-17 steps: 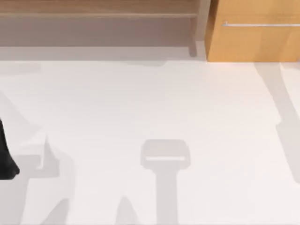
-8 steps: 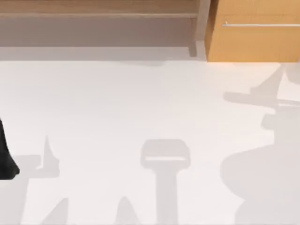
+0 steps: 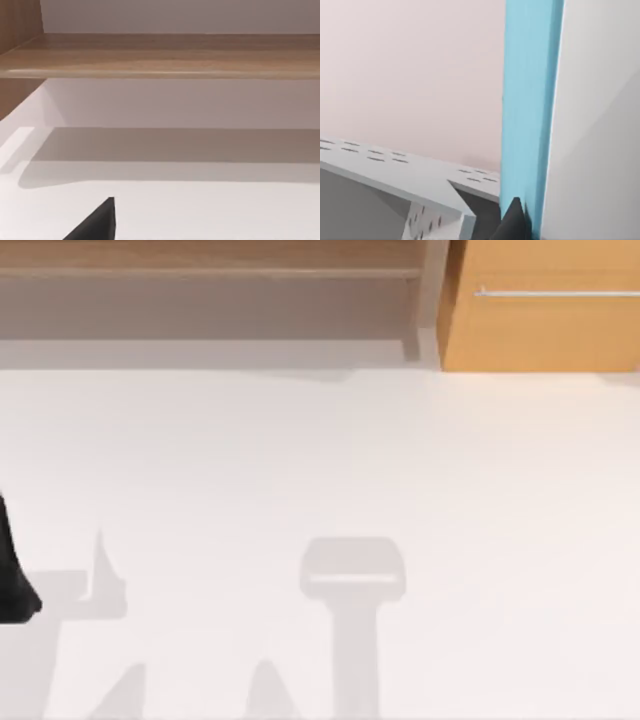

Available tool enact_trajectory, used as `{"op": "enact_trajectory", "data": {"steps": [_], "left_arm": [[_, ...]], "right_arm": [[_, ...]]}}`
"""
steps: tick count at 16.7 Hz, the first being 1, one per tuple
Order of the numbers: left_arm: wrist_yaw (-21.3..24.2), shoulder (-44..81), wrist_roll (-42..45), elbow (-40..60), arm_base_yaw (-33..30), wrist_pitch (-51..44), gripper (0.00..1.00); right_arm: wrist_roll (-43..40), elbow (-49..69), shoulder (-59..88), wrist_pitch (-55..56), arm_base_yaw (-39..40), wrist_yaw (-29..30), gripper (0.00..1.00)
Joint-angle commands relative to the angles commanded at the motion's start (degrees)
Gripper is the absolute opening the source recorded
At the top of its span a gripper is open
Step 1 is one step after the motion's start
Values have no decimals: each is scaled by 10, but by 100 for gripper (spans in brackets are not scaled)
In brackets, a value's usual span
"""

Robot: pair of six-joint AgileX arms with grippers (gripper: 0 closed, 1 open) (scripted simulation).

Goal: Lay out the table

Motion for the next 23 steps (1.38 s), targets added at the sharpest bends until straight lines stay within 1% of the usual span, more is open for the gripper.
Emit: {"op": "enact_trajectory", "data": {"steps": [5, 9, 16, 23], "left_arm": [[0, 0, 0, 0, 0, 0, 100], [0, 0, 0, 0, 0, 0, 100], [0, 0, 0, 0, 0, 0, 100], [0, 0, 0, 0, 0, 0, 100]], "right_arm": [[119, -75, -11, 22, 78, -53, 0], [165, -94, -11, 32, 127, -73, 0], [166, -91, -8, 32, 126, -73, 0], [172, -42, 33, 27, 143, -57, 0]]}}
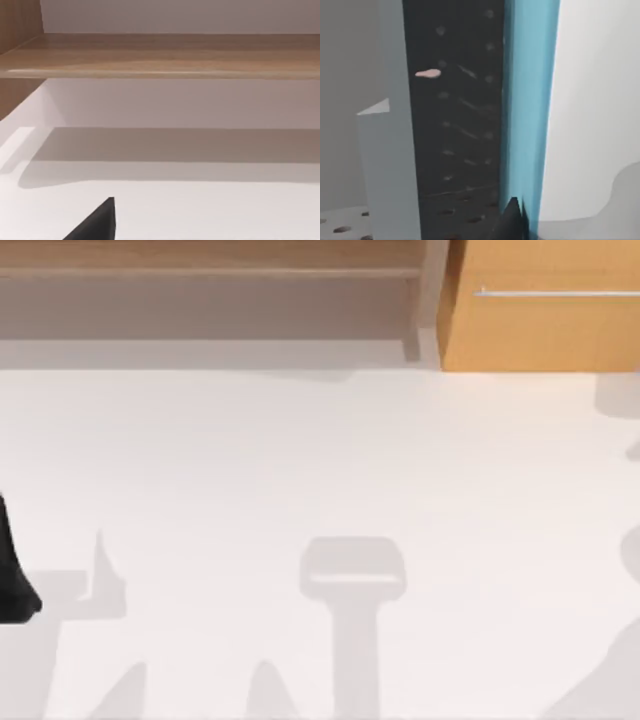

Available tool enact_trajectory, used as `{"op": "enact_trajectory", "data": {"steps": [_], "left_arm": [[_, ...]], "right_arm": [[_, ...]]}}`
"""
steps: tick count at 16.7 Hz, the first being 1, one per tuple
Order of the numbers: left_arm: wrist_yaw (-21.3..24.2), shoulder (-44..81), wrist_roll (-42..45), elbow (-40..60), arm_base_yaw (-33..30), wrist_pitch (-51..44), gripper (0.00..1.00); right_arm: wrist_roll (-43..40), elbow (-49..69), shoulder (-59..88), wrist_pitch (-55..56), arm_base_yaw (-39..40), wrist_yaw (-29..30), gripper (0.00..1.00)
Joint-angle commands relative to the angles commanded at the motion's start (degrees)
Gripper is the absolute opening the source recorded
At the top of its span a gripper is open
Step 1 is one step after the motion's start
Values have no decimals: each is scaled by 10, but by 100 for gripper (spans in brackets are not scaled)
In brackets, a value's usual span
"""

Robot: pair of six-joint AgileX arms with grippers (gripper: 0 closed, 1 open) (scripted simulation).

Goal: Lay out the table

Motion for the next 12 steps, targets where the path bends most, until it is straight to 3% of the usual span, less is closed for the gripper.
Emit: {"op": "enact_trajectory", "data": {"steps": [5, 12], "left_arm": [[0, 0, 0, 0, 0, 0, 100], [0, 0, 0, 0, 0, 0, 100]], "right_arm": [[1, 12, 10, -2, 5, 4, 0], [1, 12, 10, -2, 5, 4, 53]]}}
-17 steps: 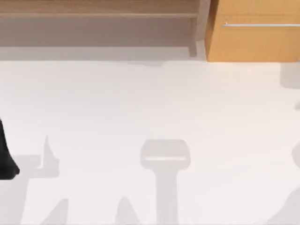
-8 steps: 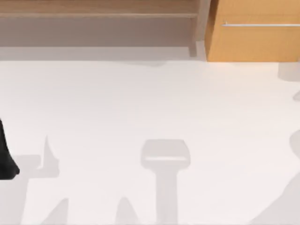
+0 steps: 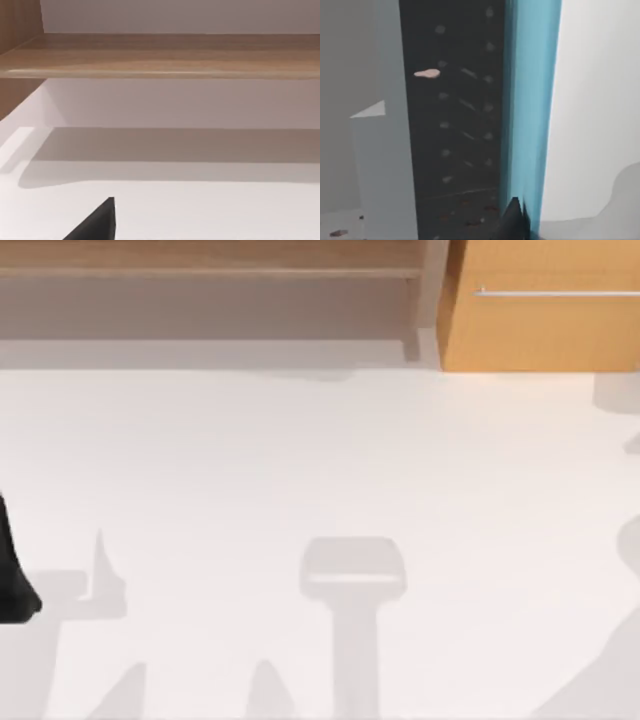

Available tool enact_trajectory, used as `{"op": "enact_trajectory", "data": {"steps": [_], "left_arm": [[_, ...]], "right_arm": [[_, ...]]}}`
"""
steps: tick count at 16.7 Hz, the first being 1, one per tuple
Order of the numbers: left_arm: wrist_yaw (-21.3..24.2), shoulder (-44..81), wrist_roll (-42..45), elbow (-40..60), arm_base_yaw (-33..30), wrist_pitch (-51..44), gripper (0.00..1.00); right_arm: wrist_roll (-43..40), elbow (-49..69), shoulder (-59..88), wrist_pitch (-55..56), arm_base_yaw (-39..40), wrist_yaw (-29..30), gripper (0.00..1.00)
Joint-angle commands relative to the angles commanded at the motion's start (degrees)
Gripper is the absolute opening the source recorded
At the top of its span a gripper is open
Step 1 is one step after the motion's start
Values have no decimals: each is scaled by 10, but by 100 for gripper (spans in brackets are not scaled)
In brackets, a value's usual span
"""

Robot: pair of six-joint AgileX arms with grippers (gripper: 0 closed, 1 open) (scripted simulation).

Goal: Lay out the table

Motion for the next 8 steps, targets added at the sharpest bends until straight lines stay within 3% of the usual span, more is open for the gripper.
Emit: {"op": "enact_trajectory", "data": {"steps": [6, 8], "left_arm": [[0, 0, 0, 0, 0, 0, 100], [0, 0, 0, 0, 0, 0, 100]], "right_arm": [[0, 0, 0, 0, 0, 0, 98], [0, 0, 0, 0, 0, 0, 100]]}}
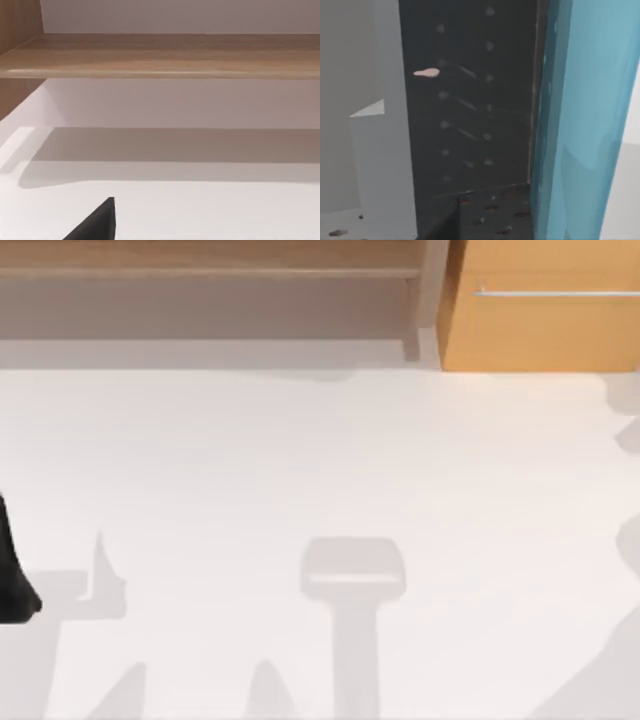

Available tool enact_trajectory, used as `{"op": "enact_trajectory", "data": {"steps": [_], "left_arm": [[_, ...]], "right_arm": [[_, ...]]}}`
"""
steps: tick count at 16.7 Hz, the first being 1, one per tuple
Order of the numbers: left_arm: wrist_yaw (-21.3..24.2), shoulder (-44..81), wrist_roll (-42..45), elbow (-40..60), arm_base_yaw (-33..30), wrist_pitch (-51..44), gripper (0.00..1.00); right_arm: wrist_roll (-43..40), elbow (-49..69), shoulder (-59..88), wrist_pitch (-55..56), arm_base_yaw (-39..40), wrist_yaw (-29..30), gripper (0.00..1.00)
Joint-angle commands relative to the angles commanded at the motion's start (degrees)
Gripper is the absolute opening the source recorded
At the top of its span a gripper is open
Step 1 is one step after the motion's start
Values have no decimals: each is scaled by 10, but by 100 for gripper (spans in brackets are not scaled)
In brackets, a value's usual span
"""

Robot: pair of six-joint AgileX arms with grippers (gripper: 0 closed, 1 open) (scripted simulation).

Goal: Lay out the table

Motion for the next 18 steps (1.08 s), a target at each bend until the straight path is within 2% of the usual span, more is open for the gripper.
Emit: {"op": "enact_trajectory", "data": {"steps": [8, 18], "left_arm": [[0, 0, 0, 0, 0, 0, 100], [0, 0, 0, 0, 0, 0, 100]], "right_arm": [[-1, -2, -2, 1, -2, -1, 100], [-12, -111, -77, 29, -39, -37, 100]]}}
